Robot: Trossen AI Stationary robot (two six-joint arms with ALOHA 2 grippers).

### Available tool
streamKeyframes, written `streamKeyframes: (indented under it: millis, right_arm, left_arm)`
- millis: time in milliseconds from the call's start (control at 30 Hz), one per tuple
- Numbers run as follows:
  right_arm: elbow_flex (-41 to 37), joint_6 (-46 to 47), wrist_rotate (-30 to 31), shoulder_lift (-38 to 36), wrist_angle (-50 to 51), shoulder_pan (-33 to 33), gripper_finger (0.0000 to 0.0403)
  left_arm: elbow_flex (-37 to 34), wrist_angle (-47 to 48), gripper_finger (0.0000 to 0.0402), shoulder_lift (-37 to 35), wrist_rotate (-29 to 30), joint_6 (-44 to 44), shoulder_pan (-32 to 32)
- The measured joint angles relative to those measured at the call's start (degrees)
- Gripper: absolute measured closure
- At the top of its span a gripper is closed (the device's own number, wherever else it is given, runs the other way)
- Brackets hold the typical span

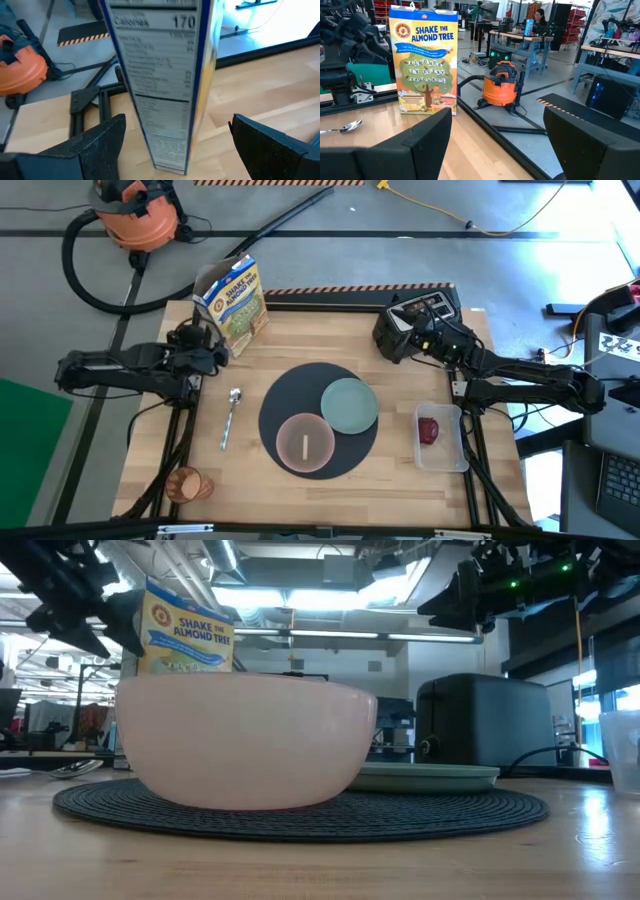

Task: Arrange a breakfast setting
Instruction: Pour the cereal from the yellow cereal box into the pink bowl

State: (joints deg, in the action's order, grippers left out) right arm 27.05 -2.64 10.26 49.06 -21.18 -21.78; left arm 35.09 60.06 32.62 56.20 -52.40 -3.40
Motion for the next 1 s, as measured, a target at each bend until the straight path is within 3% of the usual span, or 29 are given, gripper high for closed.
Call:
streamKeyframes:
  millis: [200,333,600,833,1000]
  right_arm:
    - [0.02,-0.21,-0.45,0.0,-1.57,0.0,0.01]
    - [0.02,-0.21,-0.85,0.01,-1.67,0.0,0.01]
    - [0.02,-0.21,-0.87,0.0,-1.35,0.0,0.01]
    - [0.02,-0.6,-0.88,0.0,-1.38,0.0,0.01]
    - [0.02,-0.6,-0.9,0.0,-1.22,0.0,0.01]
  left_arm:
    - [-3.97,-5.55,0.0053,0.0,3.22,0.85,-1.33]
    - [-6.18,-10.99,0.0053,0.0,4.33,6.02,-3.13]
    - [-8.27,-12.6,0.0053,-0.02,5.0,4.92,-9.54]
    - [-11.7,-22.26,0.0053,0.0,1.24,10.92,-15.02]
    - [-14.21,-34.6,0.0053,0.0,-4.94,21.8,-18.4]
